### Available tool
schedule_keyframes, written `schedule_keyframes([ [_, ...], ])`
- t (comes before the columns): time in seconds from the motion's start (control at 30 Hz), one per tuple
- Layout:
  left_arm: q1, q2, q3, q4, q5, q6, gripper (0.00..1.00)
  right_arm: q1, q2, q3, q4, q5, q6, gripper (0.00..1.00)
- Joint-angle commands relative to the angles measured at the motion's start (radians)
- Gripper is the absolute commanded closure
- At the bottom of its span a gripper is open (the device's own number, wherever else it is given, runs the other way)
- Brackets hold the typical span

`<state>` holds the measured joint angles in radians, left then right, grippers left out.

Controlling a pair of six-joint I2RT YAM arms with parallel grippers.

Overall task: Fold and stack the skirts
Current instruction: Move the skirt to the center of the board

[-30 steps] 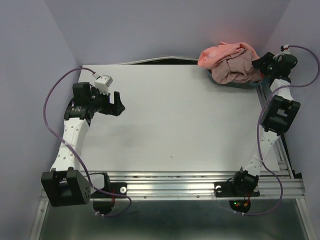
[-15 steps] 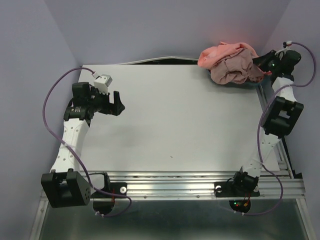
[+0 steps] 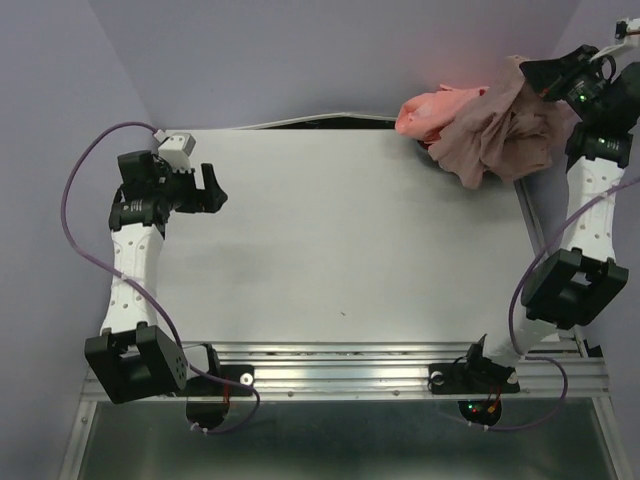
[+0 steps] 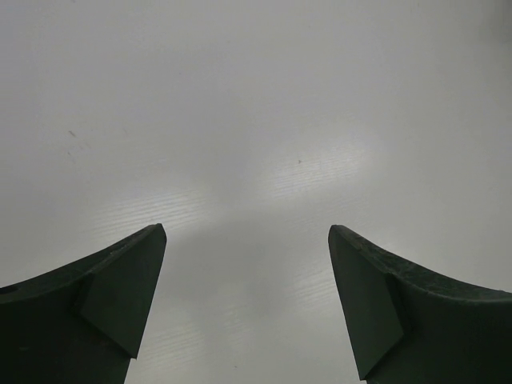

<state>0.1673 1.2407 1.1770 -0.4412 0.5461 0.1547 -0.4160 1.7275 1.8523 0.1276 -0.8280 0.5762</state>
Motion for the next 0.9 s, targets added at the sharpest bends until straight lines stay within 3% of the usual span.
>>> schedule_keyframes([
  [0.0, 0.023, -0.012, 0.093, -0.001, 0.057, -0.004, 0.06, 0.141, -0.146, -0.127, -0.025, -0.071, -0.206, 0.99],
  [0.2, 0.028, -0.047, 0.095, -0.025, 0.064, 0.035, 0.07, 0.489, -0.339, -0.532, -0.187, 0.067, -0.545, 0.99],
  [0.43, 0.028, -0.09, 0.017, -0.08, 0.1, 0.117, 0.07, 0.905, -0.298, -0.855, -0.093, 0.217, -0.524, 0.96],
  [0.5, 0.028, -0.098, -0.008, -0.08, 0.094, 0.124, 0.07, 0.931, -0.267, -0.889, -0.025, 0.172, -0.431, 0.84],
  [0.53, 0.028, -0.099, -0.014, -0.083, 0.1, 0.129, 0.07, 0.931, -0.232, -0.887, -0.035, 0.153, -0.434, 0.51],
  [0.63, 0.026, -0.104, -0.033, -0.099, 0.176, 0.169, 0.07, 0.944, -0.206, -0.808, -0.144, 0.153, -0.478, 0.17],
  [0.77, -0.006, -0.133, -0.063, -0.116, 0.23, 0.281, 0.08, 0.935, -0.25, -0.673, -0.334, 0.251, -0.576, 0.02],
  [0.87, -0.116, -0.15, -0.073, -0.136, 0.163, 0.368, 0.1, 0.889, -0.305, -0.61, -0.494, 0.331, -0.667, 0.03],
])
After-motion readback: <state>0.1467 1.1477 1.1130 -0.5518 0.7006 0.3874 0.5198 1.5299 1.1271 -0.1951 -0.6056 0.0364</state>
